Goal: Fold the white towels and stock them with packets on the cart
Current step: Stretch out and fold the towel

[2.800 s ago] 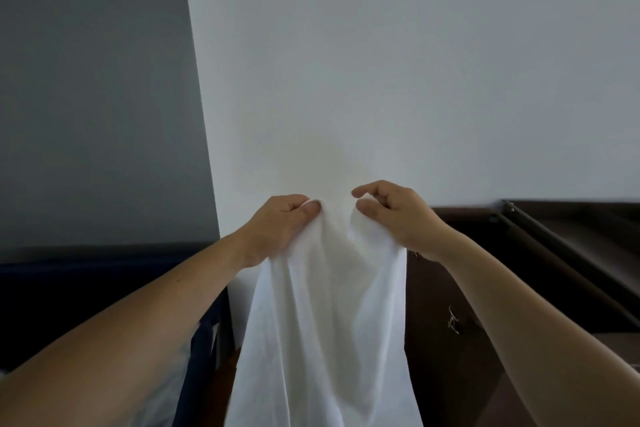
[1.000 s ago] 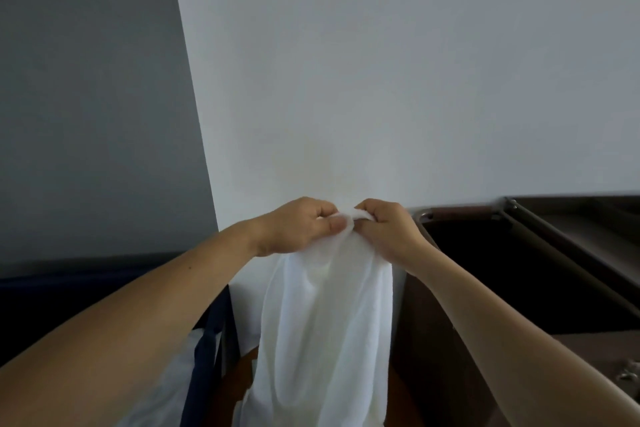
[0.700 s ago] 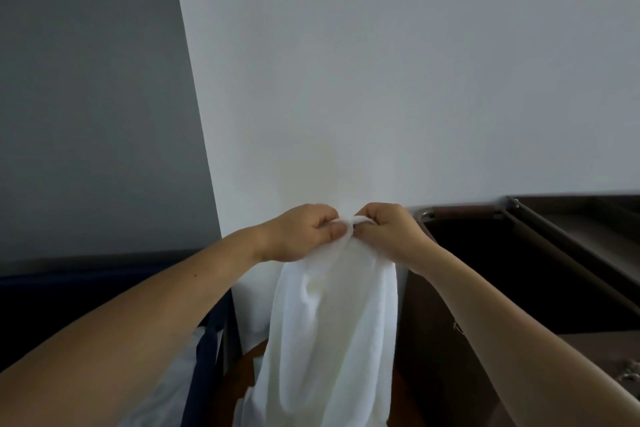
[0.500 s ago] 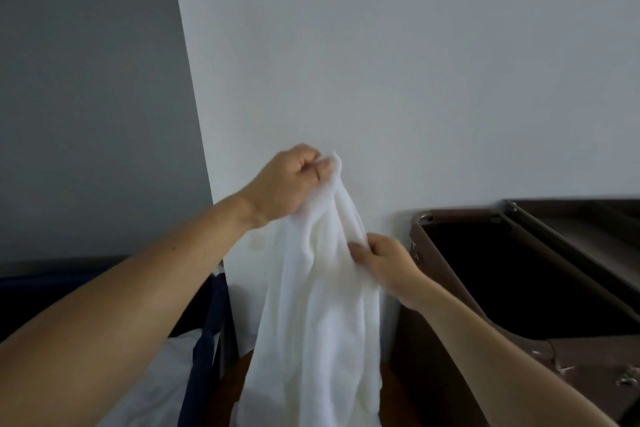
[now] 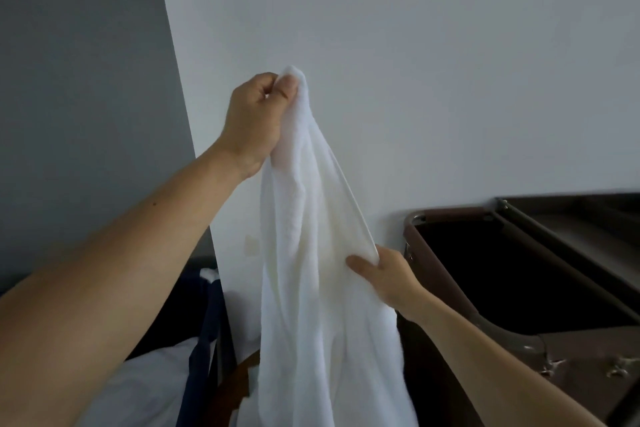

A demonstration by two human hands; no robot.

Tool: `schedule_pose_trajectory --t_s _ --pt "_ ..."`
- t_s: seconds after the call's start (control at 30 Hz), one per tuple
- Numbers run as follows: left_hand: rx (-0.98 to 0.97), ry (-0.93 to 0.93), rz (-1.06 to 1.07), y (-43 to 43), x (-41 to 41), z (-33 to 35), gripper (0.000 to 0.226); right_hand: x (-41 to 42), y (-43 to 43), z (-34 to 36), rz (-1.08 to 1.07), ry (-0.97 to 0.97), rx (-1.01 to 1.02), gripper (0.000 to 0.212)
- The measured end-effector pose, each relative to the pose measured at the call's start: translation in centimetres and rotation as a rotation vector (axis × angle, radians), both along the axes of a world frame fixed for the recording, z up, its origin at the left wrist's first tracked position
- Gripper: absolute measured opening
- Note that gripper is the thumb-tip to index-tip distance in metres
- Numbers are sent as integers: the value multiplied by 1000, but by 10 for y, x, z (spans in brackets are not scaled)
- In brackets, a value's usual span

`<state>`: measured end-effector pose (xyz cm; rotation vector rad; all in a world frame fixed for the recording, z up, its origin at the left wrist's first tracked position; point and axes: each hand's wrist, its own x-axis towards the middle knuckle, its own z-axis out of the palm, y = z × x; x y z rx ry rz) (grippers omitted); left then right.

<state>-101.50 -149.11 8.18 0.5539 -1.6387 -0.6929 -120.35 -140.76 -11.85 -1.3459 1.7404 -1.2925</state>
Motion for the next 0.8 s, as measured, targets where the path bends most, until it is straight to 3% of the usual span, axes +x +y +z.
schedule_pose_trajectory --t_s 0.1,0.17,0.2,0.27,0.33,0.4,0.53,0.67,0.8 --pt "29 113 75 -11 12 7 44 -20 13 -29 -42 29 107 23" --pt "8 72 163 -16 16 1 42 -37 18 -42 -88 -15 154 27" --pt "16 -15 197 -18 17 -9 40 -41 19 -40 -116 -60 150 29" --pt "94 -360 148 -18 16 -40 43 -44 16 -23 -133 -73 63 35" --pt "191 -751 -58 -11 14 -74 49 -39 15 13 -73 68 -32 41" --pt "236 -950 -212 -1 12 -97 48 -29 14 48 66 240 -90 46" --pt "388 -805 -486 21 9 -113 43 -11 18 89 308 454 -118 52" --pt "597 -664 -651 24 20 -118 69 -6 24 97 351 350 -127 27" --pt "576 -711 -712 29 21 -120 37 -6 25 88 360 295 -134 12"
